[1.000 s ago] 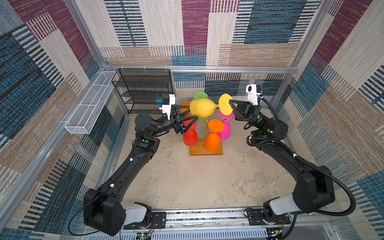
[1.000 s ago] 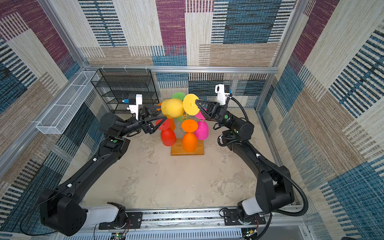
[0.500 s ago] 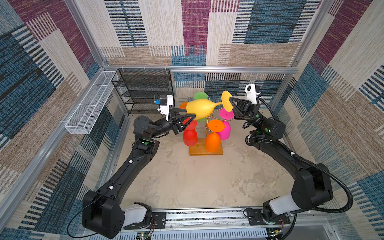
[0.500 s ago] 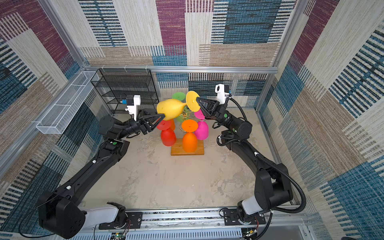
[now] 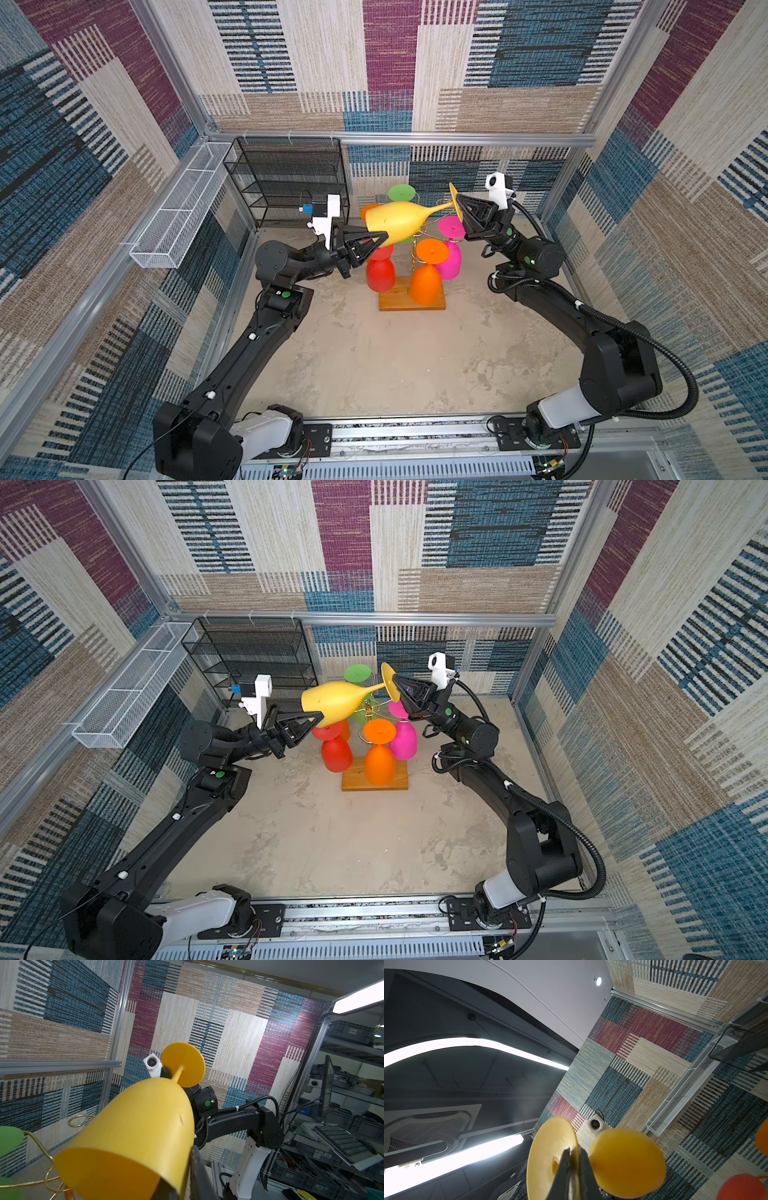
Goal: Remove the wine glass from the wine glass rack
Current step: 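Grip the yellow glass bowl with the left gripper and open the right gripper, then lower the yellow glass with the left gripper while the right arm withdraws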
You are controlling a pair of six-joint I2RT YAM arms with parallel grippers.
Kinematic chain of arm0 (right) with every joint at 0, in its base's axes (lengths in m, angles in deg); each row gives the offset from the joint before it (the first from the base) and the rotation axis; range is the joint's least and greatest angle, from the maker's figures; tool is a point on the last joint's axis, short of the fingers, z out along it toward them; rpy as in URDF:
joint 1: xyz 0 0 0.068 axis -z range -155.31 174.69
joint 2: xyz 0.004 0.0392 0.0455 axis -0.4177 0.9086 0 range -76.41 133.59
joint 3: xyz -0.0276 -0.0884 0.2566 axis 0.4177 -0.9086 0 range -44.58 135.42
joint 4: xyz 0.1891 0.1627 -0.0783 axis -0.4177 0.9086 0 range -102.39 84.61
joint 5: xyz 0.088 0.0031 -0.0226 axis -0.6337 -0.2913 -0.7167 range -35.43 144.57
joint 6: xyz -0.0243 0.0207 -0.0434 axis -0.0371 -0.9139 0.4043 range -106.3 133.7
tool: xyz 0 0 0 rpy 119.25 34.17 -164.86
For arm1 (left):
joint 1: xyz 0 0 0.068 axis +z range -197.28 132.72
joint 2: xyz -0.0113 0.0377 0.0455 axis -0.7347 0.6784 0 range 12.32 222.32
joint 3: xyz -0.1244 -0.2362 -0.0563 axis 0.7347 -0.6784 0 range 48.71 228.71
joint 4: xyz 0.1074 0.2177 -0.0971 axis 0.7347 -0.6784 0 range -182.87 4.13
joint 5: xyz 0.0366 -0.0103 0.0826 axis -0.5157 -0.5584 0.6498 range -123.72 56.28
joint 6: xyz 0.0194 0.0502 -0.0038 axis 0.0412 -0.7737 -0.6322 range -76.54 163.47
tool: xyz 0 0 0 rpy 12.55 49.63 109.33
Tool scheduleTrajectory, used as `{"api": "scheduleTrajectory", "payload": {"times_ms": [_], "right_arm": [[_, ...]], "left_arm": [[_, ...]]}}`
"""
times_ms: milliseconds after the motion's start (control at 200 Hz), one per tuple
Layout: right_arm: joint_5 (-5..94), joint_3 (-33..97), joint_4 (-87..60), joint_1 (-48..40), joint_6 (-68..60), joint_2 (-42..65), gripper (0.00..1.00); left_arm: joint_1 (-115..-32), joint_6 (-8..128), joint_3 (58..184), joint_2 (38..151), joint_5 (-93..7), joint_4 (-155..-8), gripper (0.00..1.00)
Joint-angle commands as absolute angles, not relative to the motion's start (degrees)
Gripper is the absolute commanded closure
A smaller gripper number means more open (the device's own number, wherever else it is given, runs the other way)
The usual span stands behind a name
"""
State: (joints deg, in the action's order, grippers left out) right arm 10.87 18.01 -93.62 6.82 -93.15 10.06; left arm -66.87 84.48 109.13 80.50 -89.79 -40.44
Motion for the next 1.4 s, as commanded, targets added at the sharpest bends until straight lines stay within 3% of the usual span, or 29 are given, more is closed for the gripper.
{"api": "scheduleTrajectory", "payload": {"times_ms": [0,120,406,571,726,1017,1232,1397], "right_arm": [[3.73,17.47,-104.25,6.88,-87.09,8.67,0.84],[2.11,17.3,-97.14,7.25,-82.17,6.57,0.74],[1.73,20.41,-64.5,10.64,-59.59,-2.5,0.45],[12.01,28.14,-30.06,12.1,-34.49,-9.53,0.32],[22.61,31.45,-12.7,13.36,-22.2,-13.64,0.23],[32.18,27.97,-0.96,19.56,-18.02,-18.18,0.14],[38.75,25.46,2.1,20.45,-14.52,-19.39,0.12],[37.08,22.18,2.76,22.06,-13.99,-19.3,0.12]], "left_arm": [[-66.88,85.64,108.77,79.13,-89.58,-34.44,0.92],[-66.88,84.5,108.21,76.83,-88.21,-36.52,1.0],[-66.97,77.34,110.87,71.95,-89.05,-49.61,1.0],[-67.41,68.77,114.13,69.48,-86.45,-66.3,1.0],[-68.84,65.22,119.26,70.12,-86.89,-77.56,1.0],[-77.49,50.18,127.78,71.21,-79.94,-100.78,1.0],[-92.2,37.16,137.08,76.86,-62.75,-121.6,1.0],[-105.18,29.68,141.34,81.73,-47.7,-131.94,1.0]]}}
